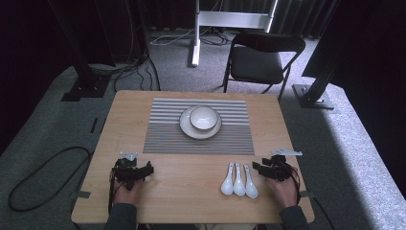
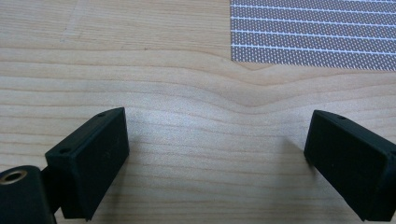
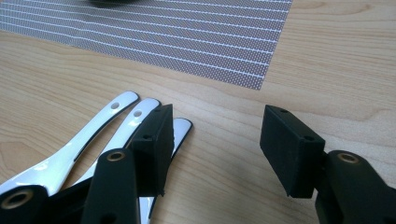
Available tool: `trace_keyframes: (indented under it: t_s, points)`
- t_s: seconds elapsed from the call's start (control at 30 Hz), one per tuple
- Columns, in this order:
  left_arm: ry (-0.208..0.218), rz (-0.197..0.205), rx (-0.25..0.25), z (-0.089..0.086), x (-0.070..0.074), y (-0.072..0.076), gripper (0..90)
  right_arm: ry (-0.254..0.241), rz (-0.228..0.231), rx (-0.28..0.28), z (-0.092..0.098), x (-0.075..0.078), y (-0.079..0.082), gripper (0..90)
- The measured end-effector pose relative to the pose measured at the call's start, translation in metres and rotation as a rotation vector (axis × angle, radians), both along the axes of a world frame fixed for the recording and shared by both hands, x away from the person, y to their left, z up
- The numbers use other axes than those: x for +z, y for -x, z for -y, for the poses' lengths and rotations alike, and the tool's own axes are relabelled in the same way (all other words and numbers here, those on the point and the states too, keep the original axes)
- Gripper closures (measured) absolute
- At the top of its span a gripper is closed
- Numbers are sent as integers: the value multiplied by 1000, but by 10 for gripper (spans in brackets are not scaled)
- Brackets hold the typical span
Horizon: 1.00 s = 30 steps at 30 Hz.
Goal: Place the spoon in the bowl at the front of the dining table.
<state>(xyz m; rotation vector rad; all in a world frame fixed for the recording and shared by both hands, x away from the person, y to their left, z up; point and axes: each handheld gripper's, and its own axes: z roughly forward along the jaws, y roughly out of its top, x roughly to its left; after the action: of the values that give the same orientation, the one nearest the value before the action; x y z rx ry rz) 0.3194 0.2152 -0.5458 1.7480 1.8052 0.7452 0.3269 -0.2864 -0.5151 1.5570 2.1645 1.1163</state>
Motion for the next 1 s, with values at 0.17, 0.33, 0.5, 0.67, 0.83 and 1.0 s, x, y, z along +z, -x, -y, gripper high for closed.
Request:
trace_keyframes:
  t_s: [0.17,0.33,0.5,0.67,0.83,1.0]
  points:
    - [-1,-2,-1,0,0,0,70,4,4,5,-2,0,0,440]
    - [1,-2,-1,0,0,1,70,5,4,10,-3,0,1,440]
    - [1,-3,-1,0,0,1,70,5,11,15,-5,2,1,440]
    - [0,-2,-1,1,0,1,70,6,13,15,-6,2,1,440]
    - [2,-1,-1,1,0,1,70,7,19,18,-7,4,2,440]
    - [1,-1,-1,1,0,1,70,8,19,21,-8,3,2,440]
